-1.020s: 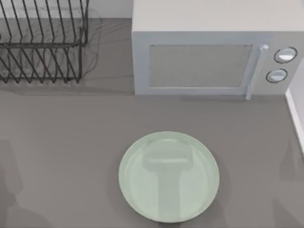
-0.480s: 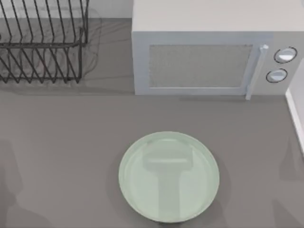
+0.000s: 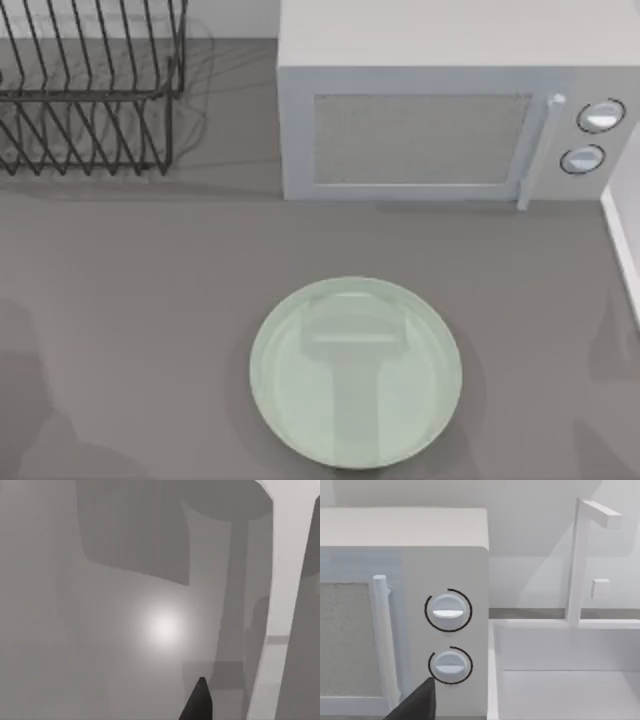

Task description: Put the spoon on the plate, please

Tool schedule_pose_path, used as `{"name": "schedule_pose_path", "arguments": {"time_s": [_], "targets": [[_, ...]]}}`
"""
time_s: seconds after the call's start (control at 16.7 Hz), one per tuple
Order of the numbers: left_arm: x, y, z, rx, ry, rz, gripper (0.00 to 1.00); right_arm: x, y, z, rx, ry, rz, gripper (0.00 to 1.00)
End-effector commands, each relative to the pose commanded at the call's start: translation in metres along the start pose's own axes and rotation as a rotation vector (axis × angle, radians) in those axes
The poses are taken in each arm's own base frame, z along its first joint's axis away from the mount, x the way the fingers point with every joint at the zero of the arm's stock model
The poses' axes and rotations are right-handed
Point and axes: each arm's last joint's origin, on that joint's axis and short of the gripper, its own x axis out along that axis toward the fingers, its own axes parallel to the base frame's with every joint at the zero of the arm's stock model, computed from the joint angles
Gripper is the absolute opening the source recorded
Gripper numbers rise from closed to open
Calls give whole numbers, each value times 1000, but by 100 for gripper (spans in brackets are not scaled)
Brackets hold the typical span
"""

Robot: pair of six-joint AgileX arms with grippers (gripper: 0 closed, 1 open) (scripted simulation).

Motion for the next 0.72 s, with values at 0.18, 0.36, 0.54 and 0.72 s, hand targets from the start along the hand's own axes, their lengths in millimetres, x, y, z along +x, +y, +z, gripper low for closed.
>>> {"name": "schedule_pose_path", "arguments": {"time_s": [0.18,0.36,0.54,0.72], "targets": [[-33,-2,-2,-3,7,-5,0,0,0,0,0,0,0,100],[-54,-4,-4,-4,-8,6,0,0,0,0,0,0,0,100],[-54,-4,-4,-4,-9,6,0,0,0,0,0,0,0,100],[-53,-4,-3,-9,-5,4,0,0,0,0,0,0,0,100]]}}
